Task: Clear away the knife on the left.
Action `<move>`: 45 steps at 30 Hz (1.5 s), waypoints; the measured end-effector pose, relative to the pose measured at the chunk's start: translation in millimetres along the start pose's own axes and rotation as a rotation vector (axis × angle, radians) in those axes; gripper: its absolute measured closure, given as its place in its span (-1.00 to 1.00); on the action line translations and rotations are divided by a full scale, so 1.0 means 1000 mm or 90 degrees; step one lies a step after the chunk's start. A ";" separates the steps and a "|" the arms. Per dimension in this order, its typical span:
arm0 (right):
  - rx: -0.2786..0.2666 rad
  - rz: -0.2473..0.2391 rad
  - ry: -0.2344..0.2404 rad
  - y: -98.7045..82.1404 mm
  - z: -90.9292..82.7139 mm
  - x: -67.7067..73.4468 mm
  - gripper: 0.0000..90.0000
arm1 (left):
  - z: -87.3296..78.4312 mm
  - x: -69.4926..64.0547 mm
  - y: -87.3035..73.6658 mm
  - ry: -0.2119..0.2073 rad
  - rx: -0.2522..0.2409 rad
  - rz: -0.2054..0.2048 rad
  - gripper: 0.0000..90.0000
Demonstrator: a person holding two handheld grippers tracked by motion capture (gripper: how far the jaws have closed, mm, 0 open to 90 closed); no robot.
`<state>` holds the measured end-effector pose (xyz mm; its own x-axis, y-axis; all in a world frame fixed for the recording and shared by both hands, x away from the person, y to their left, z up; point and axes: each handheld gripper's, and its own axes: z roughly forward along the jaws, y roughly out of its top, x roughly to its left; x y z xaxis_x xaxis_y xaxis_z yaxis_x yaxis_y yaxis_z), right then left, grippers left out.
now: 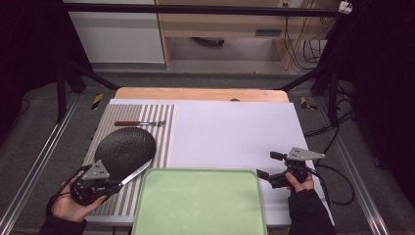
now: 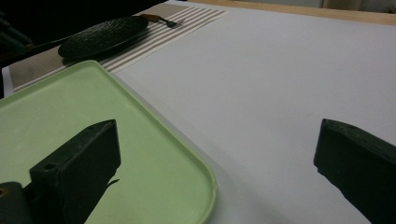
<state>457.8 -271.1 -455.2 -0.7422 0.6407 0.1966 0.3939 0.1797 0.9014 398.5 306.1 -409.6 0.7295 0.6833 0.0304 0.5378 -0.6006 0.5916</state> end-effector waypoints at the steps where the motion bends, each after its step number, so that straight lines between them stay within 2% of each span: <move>1: -0.001 0.000 0.000 0.000 0.000 0.000 -0.98 | 0.000 -0.002 0.002 0.004 -0.001 -0.001 0.71; 5: 0.000 0.000 0.000 0.000 0.000 0.000 -0.98 | 0.005 -0.012 0.008 0.013 -0.001 0.000 0.72; 14: 0.000 -0.001 0.000 0.000 0.000 0.000 -0.98 | 0.012 -0.029 0.019 0.014 -0.008 -0.004 0.71; 22: 0.001 -0.002 -0.001 0.000 0.000 0.000 -0.98 | 0.014 -0.042 0.026 0.004 -0.019 -0.016 0.71; 23: 0.001 -0.002 -0.001 0.000 0.000 0.000 -0.98 | 0.015 -0.046 0.028 -0.009 -0.018 -0.015 0.71; 26: 0.002 -0.001 -0.001 0.000 0.000 0.000 -0.98 | 0.018 -0.053 0.031 -0.006 -0.015 -0.017 0.71; 30: 0.001 -0.002 -0.002 0.000 0.000 0.000 -0.98 | 0.019 -0.059 0.032 -0.006 -0.020 -0.025 0.71; 45: 0.002 -0.002 -0.003 0.000 0.000 0.000 -0.98 | 0.027 -0.087 0.030 -0.012 0.000 -0.016 0.71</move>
<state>457.8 -270.9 -455.6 -0.7412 0.6431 0.1922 0.3935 0.1842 0.9007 362.9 217.8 -416.8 0.7236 0.6903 0.0005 0.5563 -0.5835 0.5916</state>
